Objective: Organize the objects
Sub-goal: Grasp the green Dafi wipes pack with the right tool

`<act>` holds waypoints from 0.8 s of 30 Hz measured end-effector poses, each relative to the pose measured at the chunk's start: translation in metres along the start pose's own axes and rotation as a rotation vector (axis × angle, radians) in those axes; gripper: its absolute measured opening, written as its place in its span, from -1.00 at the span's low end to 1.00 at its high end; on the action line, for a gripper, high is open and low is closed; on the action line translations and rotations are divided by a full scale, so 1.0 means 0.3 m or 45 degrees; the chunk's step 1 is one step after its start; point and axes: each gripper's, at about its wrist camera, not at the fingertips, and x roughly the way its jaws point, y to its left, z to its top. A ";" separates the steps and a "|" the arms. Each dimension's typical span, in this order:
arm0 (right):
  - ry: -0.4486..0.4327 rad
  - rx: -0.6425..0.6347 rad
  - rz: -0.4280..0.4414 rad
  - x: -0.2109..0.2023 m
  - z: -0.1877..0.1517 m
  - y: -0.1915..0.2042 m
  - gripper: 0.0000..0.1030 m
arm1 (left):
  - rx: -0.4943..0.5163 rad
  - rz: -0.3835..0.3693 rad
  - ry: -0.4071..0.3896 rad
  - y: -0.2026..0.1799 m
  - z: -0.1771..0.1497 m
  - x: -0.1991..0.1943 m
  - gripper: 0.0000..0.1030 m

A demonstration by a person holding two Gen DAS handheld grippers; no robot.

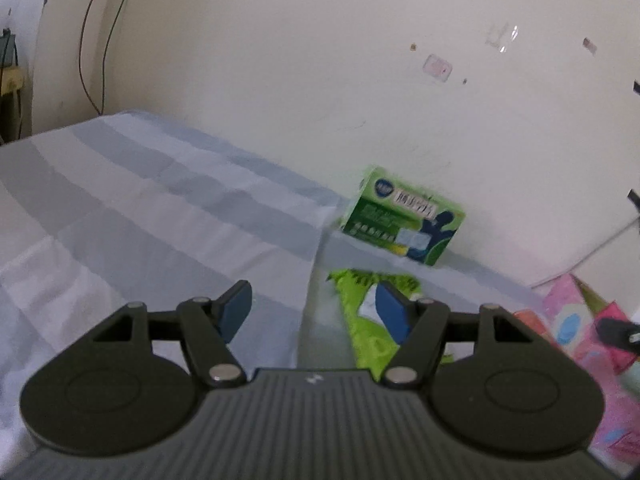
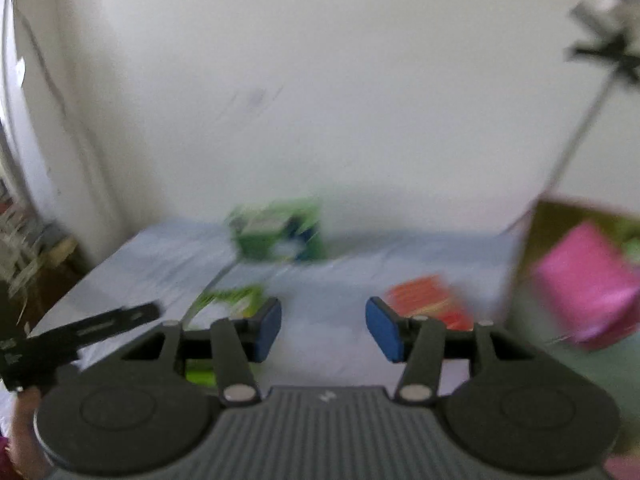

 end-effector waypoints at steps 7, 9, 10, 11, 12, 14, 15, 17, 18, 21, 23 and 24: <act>0.147 -0.097 0.114 0.305 -0.149 0.267 0.84 | -0.166 0.064 0.009 0.122 0.039 0.017 0.35; 0.140 -0.153 0.052 0.389 -0.158 0.318 0.91 | -0.178 0.061 0.018 0.127 0.045 0.017 0.35; 0.118 -0.183 0.017 0.413 -0.164 0.338 0.83 | -0.172 0.053 0.027 0.123 0.044 0.018 0.35; 0.119 -0.208 -0.001 0.419 -0.159 0.353 0.64 | -0.159 0.050 0.036 0.115 0.042 0.018 0.35; 0.115 -0.235 0.006 0.419 -0.157 0.363 0.48 | -0.139 0.050 0.041 0.104 0.041 0.018 0.35; 0.116 -0.287 -0.001 0.398 -0.168 0.364 0.45 | -0.108 0.039 0.047 0.088 0.032 0.019 0.35; 0.120 -0.300 0.006 0.377 -0.179 0.352 0.45 | -0.089 0.019 0.054 0.077 0.029 0.018 0.35; 0.118 -0.319 0.008 0.314 -0.217 0.324 0.45 | -0.049 -0.046 0.077 0.062 0.019 0.022 0.35; 0.112 -0.319 0.004 0.279 -0.246 0.309 0.45 | -0.022 -0.100 0.091 0.047 0.012 0.024 0.35; 0.085 -0.277 -0.021 0.122 -0.316 0.218 0.45 | 0.093 -0.281 0.134 -0.016 -0.022 0.014 0.35; 0.061 -0.204 -0.047 0.005 -0.378 0.146 0.45 | 0.169 -0.393 0.178 -0.063 -0.053 0.007 0.36; 0.050 -0.150 -0.051 -0.047 -0.401 0.116 0.45 | 0.197 -0.436 0.210 -0.090 -0.069 0.002 0.36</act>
